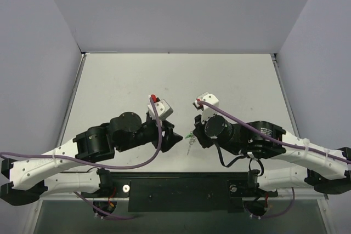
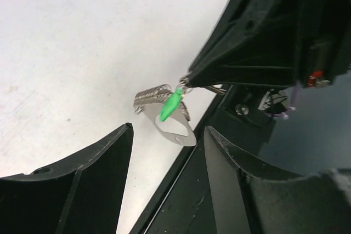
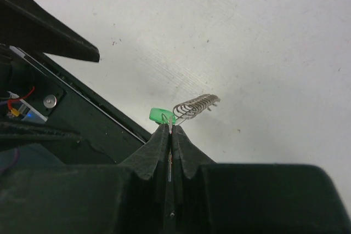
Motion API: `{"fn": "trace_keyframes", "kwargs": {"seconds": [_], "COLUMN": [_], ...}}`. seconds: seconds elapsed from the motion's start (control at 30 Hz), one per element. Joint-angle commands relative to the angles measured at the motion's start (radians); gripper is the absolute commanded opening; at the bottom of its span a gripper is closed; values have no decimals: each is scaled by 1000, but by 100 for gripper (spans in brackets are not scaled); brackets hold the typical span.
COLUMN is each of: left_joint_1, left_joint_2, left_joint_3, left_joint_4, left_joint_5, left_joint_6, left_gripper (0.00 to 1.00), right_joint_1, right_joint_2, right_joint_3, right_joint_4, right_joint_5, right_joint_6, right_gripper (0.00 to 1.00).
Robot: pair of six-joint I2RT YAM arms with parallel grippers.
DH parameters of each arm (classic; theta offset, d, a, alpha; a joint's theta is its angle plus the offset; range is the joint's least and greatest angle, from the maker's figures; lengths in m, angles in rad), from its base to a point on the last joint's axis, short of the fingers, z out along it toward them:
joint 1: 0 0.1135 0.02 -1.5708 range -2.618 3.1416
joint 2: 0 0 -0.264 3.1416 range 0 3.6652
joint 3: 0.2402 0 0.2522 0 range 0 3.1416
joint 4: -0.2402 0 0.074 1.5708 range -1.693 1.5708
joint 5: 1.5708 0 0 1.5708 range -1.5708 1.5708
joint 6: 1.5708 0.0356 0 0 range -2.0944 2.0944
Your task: Remove the keys from the keyring
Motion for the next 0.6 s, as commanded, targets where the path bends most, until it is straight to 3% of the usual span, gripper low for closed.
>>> {"fn": "trace_keyframes", "kwargs": {"seconds": [0.0,0.13,0.37,0.57], "left_joint_1": [-3,2,40,198], "left_joint_2": [33,68,-50,-114], "left_joint_3": [-22,-74,-292,-372], "left_joint_4": [-29,9,270,379], "left_joint_5": [-200,-176,-11,320], "left_joint_6": [-53,-78,5,36], "left_gripper": [64,65,64,56], "right_joint_1": [-67,-155,-271,-325], "right_joint_2": [-43,-65,-131,-126], "right_joint_3": [-71,-146,-302,-353], "right_joint_4": [93,131,231,306], "right_joint_5": [-136,-248,-425,-649], "right_joint_6": [2,-25,-104,-164], "right_gripper": [0,0,0,0]}}
